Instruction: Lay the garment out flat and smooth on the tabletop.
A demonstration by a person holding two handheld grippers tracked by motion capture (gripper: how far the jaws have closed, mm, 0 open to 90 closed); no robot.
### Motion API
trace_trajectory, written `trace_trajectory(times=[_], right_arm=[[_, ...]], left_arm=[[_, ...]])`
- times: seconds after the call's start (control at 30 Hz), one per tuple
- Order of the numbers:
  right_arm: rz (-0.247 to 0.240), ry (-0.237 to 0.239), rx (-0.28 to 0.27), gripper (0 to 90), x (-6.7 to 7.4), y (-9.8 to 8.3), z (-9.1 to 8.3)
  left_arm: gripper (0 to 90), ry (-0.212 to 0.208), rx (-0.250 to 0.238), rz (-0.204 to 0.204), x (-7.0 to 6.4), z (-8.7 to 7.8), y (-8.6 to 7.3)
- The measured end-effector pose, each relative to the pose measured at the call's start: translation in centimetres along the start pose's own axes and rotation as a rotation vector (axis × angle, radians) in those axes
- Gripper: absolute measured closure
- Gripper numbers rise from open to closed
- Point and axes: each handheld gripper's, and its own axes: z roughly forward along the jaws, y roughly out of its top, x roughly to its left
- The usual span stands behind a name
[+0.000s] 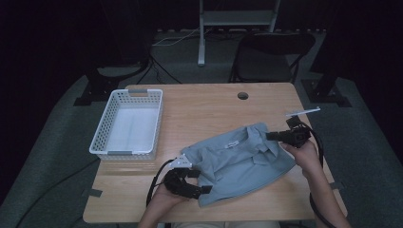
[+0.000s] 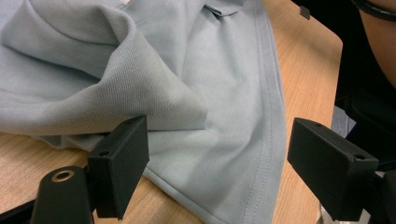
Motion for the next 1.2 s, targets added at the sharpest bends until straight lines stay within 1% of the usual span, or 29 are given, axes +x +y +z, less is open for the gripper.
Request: trace_trajectory(times=[0.13, 0.3, 0.37, 0.4, 0.47, 0.5, 0.53, 0.57, 0.6, 0.63, 0.67, 0.7, 0.73, 0.77, 0.83, 0.87, 0.9, 0.93, 0.97, 1.0, 1.07, 1.13, 1.2], right_arm=[[0.068, 0.000, 0.015, 85.2, -2.1, -0.9, 0.6], [0.122, -0.023, 0.050, 83.3, -4.2, -2.3, 1.7], [0.137, -0.033, 0.068, 82.5, -4.8, -2.8, 2.1], [0.143, -0.034, 0.071, 81.1, -5.1, -3.0, 2.2], [0.158, -0.014, 0.070, 72.6, -5.5, -3.3, 2.1], [0.157, -0.018, 0.064, 68.1, -5.4, -3.3, 1.8], [0.149, -0.029, 0.056, 64.8, -5.2, -3.2, 1.5], [0.139, -0.030, 0.047, 61.0, -5.0, -3.0, 1.1], [0.130, -0.029, 0.036, 58.9, -4.7, -2.8, 0.6], [0.122, -0.038, 0.023, 57.9, -4.3, -2.6, 0.1], [0.106, -0.045, 0.011, 54.8, -3.9, -2.4, -0.3], [0.095, -0.039, 0.003, 52.1, -3.6, -2.1, -0.6], [0.083, -0.028, 0.001, 50.0, -3.3, -1.8, -0.9], [0.067, -0.023, 0.006, 47.4, -2.9, -1.6, -1.0], [0.042, -0.023, 0.024, 46.2, -2.5, -1.1, -0.9], [0.038, -0.023, 0.035, 45.5, -2.4, -0.9, -0.7], [0.038, -0.023, 0.035, 45.5, -2.4, -0.9, -0.7], [0.035, -0.030, 0.046, 45.4, -2.4, -0.8, -0.5], [0.029, -0.032, 0.057, 45.4, -2.3, -0.7, -0.1], [0.024, -0.033, 0.066, 45.4, -2.3, -0.7, 0.1], [0.018, -0.031, 0.080, 45.4, -2.1, -0.6, 0.6], [0.010, -0.030, 0.093, 45.4, -2.0, -0.6, 1.1], [0.004, -0.028, 0.106, 45.4, -1.9, -0.4, 1.6]], left_arm=[[21.7, 0.002, 0.000, -0.007, 0.1, 0.1, -0.1], [21.7, 0.003, 0.005, -0.012, 0.2, 0.2, -0.2], [21.7, 0.006, 0.008, -0.015, 0.3, 0.3, -0.2], [21.7, 0.006, 0.008, -0.016, 0.3, 0.3, -0.2], [21.7, 0.013, 0.005, -0.021, 0.4, 0.2, -0.2], [21.7, 0.020, -0.001, -0.025, 0.4, 0.1, -0.1], [21.7, 0.036, -0.009, -0.021, 0.4, 0.1, 0.0], [21.7, 0.082, -0.026, -0.011, 0.2, -0.1, 0.2], [21.8, 0.133, -0.041, -0.011, 0.1, -0.3, 0.4], [21.7, 0.171, -0.064, -0.016, 0.1, -0.6, 0.8], [21.7, 0.179, -0.097, -0.034, 0.2, -1.0, 1.1], [21.7, 0.178, -0.120, -0.051, 0.3, -1.3, 1.5], [21.7, 0.181, -0.132, -0.058, 0.4, -1.5, 1.9], [21.7, 0.185, -0.139, -0.056, 0.4, -1.5, 2.3], [21.7, 0.175, -0.150, -0.061, 0.5, -1.1, 3.0], [21.7, 0.182, -0.144, -0.059, 0.6, -0.7, 3.4], [21.7, 0.182, -0.144, -0.059, 0.6, -0.7, 3.4], [21.7, 0.201, -0.143, -0.056, 0.8, -0.1, 3.7], [21.7, 0.227, -0.151, -0.057, 0.9, 0.2, 3.9], [21.7, 0.242, -0.154, -0.060, 0.9, 0.6, 4.2], [21.7, 0.229, -0.152, -0.069, 1.3, 1.3, 4.8], [21.7, 0.237, -0.129, -0.069, 1.8, 2.1, 5.4], [21.7, 0.255, -0.099, -0.079, 2.6, 2.8, 5.9]])
